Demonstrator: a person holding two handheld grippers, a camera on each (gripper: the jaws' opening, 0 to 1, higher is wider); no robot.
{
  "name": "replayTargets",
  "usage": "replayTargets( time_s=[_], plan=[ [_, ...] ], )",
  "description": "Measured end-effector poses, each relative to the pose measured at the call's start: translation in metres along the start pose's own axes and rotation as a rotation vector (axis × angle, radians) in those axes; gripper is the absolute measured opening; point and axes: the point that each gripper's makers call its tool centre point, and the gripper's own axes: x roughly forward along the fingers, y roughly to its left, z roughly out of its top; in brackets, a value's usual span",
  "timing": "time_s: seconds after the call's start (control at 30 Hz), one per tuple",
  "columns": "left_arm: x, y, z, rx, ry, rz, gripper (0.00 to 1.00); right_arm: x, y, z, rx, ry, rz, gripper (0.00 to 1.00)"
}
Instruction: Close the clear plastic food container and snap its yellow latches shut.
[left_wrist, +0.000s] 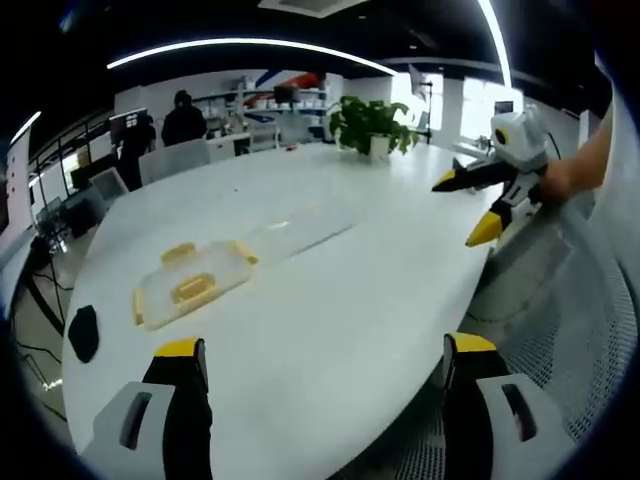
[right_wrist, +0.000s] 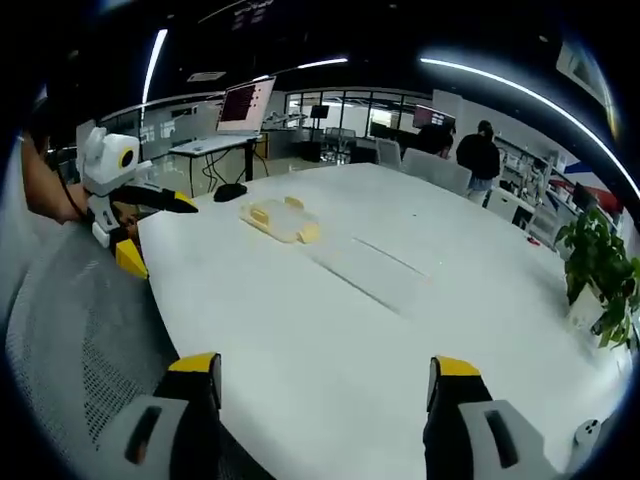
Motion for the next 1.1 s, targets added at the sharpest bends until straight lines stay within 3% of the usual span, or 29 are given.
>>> replayTargets(
  time_s=[1.1],
  plan=[
    [-0.0003,-0.0017,-0.0008,-0.005,0.003,-0.002,0.95,-0.0006,0.004,-0.0006,-0.036,0.0,0.005,0.82]
  ],
)
